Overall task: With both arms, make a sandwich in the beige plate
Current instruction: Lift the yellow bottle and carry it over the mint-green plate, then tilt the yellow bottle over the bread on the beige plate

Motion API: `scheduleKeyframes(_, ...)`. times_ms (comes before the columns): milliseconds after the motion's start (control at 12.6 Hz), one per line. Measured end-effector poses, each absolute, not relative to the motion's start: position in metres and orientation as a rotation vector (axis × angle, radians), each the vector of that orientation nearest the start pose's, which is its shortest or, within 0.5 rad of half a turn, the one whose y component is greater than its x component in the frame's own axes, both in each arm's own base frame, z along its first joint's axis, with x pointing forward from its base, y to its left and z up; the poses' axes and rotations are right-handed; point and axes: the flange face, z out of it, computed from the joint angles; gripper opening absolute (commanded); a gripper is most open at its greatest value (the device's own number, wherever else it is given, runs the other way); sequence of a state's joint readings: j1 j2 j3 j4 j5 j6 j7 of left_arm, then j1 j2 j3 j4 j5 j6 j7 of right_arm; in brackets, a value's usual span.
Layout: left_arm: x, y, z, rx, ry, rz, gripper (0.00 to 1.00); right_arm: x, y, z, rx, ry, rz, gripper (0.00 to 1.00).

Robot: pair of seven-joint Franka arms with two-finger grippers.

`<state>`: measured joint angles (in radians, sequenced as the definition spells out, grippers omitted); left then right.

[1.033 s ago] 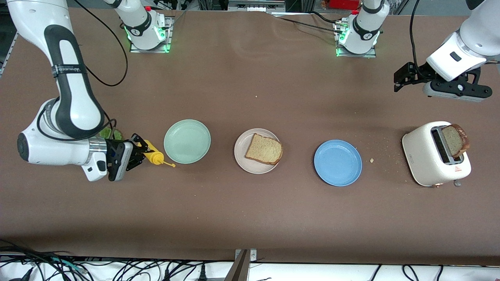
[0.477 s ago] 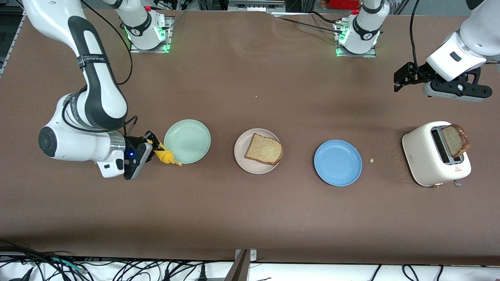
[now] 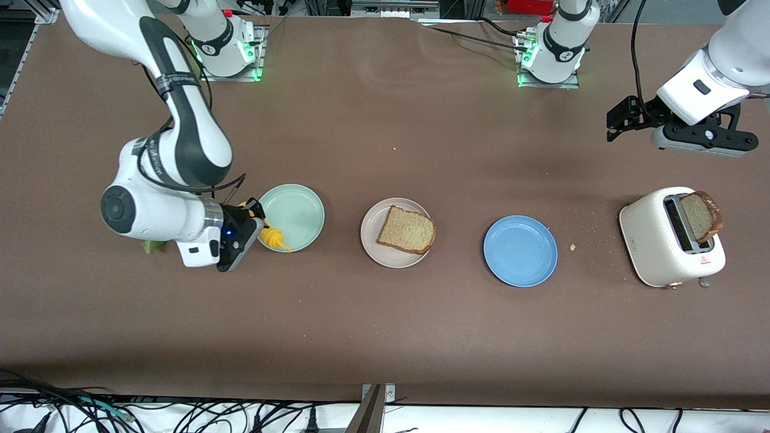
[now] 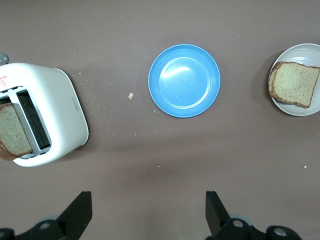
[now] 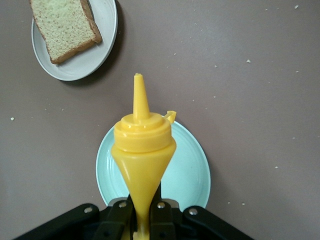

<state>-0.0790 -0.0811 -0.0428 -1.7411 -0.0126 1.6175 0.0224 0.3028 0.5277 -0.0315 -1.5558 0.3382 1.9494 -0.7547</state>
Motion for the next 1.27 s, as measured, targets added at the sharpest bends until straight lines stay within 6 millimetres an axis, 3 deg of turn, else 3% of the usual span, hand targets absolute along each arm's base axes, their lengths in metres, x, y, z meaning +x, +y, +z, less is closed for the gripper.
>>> scheduleKeyframes(238, 0.526, -0.066, 0.592, -3.14, 0.224, 0.068, 1.0, 0.637, 0.24, 0.335, -2.639, -1.243, 0.127, 0.11)
scheduleKeyframes(636, 0.526, -0.065, 0.592, -3.14, 0.222, 0.068, 1.0, 0.598, 0.323, 0.34, -2.771, -1.434, 0.173, 0.11)
scheduleKeyframes(874, 0.526, -0.065, 0.592, -3.14, 0.222, 0.068, 1.0, 0.574, 0.364, 0.34, -2.79, -1.604, 0.171, 0.11)
scheduleKeyframes(1271, 0.526, -0.066, 0.592, -3.14, 0.223, 0.068, 1.0, 0.543, 0.409, 0.334, -2.782, -1.906, 0.165, 0.11)
